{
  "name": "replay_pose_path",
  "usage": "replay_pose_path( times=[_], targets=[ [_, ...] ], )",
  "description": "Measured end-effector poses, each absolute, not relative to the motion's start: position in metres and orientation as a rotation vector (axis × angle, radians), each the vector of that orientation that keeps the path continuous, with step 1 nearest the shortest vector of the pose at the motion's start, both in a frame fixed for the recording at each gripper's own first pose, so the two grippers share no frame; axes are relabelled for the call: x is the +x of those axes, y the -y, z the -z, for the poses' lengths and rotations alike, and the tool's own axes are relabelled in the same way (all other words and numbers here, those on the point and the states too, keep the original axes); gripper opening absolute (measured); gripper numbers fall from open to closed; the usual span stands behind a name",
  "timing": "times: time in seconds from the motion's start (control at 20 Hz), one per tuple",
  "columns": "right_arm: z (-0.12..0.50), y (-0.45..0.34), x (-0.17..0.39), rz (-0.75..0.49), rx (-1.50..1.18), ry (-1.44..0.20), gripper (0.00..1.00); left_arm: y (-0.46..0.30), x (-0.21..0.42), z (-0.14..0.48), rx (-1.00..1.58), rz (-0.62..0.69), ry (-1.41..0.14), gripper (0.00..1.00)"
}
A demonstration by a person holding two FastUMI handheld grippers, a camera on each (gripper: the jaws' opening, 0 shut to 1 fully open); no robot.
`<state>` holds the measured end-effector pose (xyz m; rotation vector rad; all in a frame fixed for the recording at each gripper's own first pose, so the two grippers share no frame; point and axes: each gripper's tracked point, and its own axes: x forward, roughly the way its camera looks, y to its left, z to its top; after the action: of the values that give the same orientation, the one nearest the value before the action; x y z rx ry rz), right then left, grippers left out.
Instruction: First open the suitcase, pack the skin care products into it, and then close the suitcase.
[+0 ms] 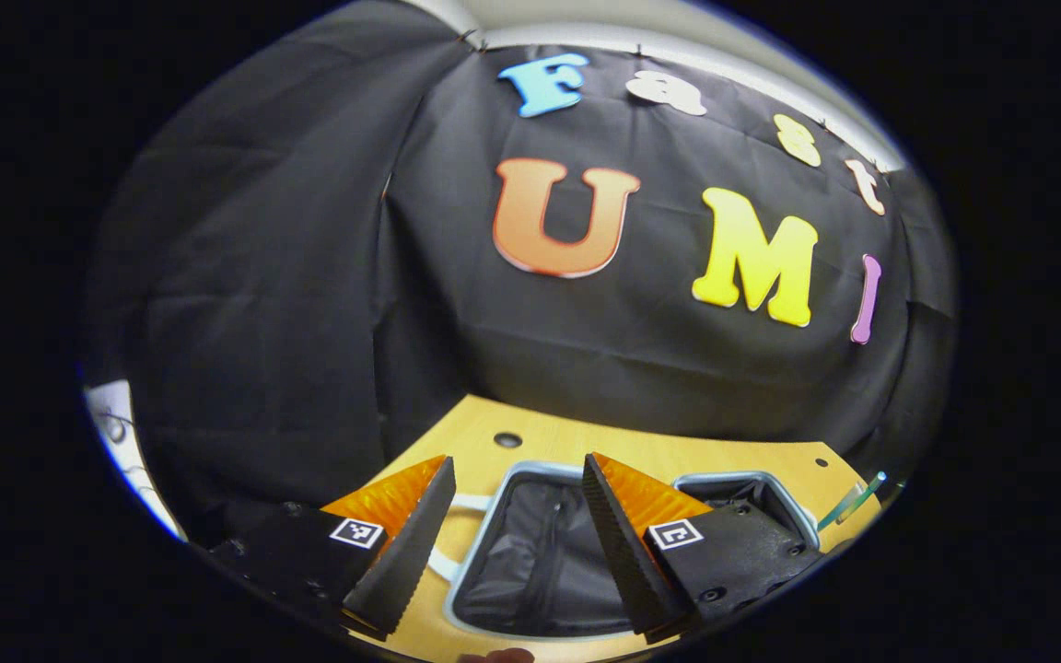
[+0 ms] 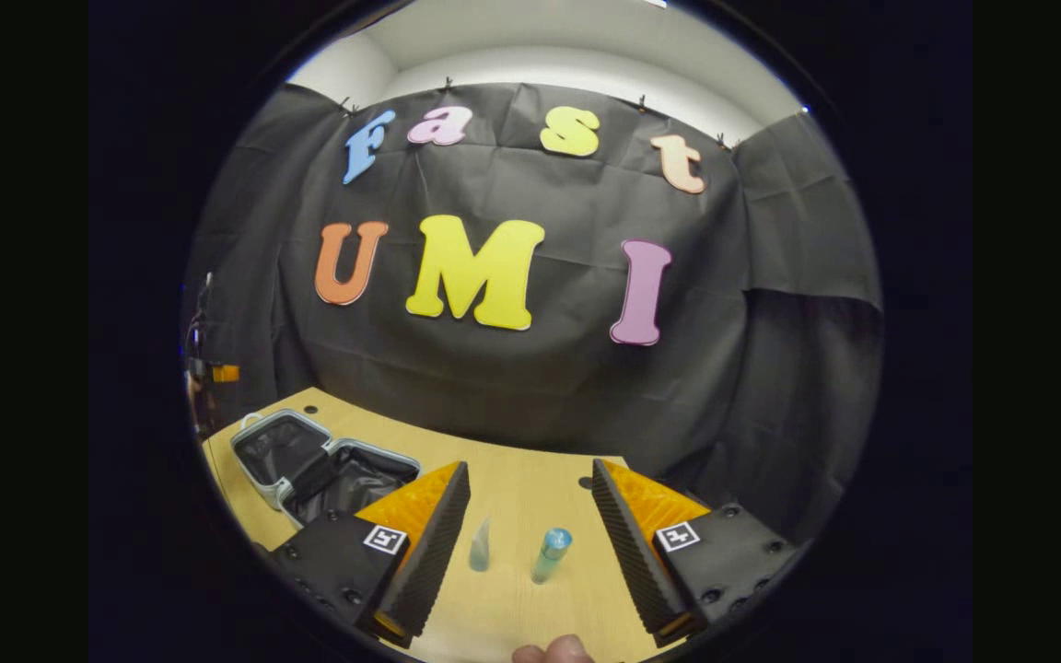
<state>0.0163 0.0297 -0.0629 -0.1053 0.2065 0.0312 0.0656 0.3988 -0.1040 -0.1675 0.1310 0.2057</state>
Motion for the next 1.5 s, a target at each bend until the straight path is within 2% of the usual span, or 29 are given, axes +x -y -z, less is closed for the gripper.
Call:
replay_pose_path(
  times=[0.05,0.1,0.15,0.2,0.25,0.3,0.55,0.7,0.95,1.15,1.5],
  targets=[
    [0.066,-0.022,0.015,-0.031,-0.097,-0.214,0.79,-0.380,0.065,0.084,-0.150,-0.203,-0.104,0.80],
    [0.071,-0.015,0.015,-0.033,-0.082,-0.221,0.80,-0.354,0.068,0.076,-0.139,-0.171,-0.099,1.00],
    [0.076,-0.009,0.016,-0.038,-0.063,-0.228,0.79,-0.328,0.068,0.073,-0.115,-0.149,-0.110,0.98],
    [0.084,-0.003,0.016,-0.046,-0.044,-0.241,0.79,-0.303,0.068,0.069,-0.094,-0.135,-0.112,0.88],
    [0.090,0.005,0.017,-0.044,-0.031,-0.251,0.79,-0.276,0.065,0.066,-0.081,-0.119,-0.112,0.88],
    [0.096,0.014,0.019,-0.043,-0.021,-0.257,0.80,-0.251,0.064,0.062,-0.066,-0.109,-0.114,0.98],
    [0.121,0.058,0.017,-0.044,-0.008,-0.285,0.79,-0.114,0.050,0.057,-0.015,-0.032,-0.071,0.97],
    [0.136,0.084,0.013,-0.042,-0.019,-0.312,0.80,-0.042,0.052,0.079,-0.034,0.042,-0.099,0.98],
    [0.156,0.119,-0.002,-0.041,-0.044,-0.367,0.80,0.058,0.052,0.153,-0.046,0.175,-0.225,0.98],
    [0.163,0.144,-0.012,-0.029,-0.082,-0.392,0.79,0.103,0.058,0.201,-0.043,0.231,-0.309,0.98],
    [0.160,0.189,-0.034,0.041,-0.084,-0.432,0.80,0.140,0.103,0.275,-0.020,0.244,-0.433,0.98]
  ],
)
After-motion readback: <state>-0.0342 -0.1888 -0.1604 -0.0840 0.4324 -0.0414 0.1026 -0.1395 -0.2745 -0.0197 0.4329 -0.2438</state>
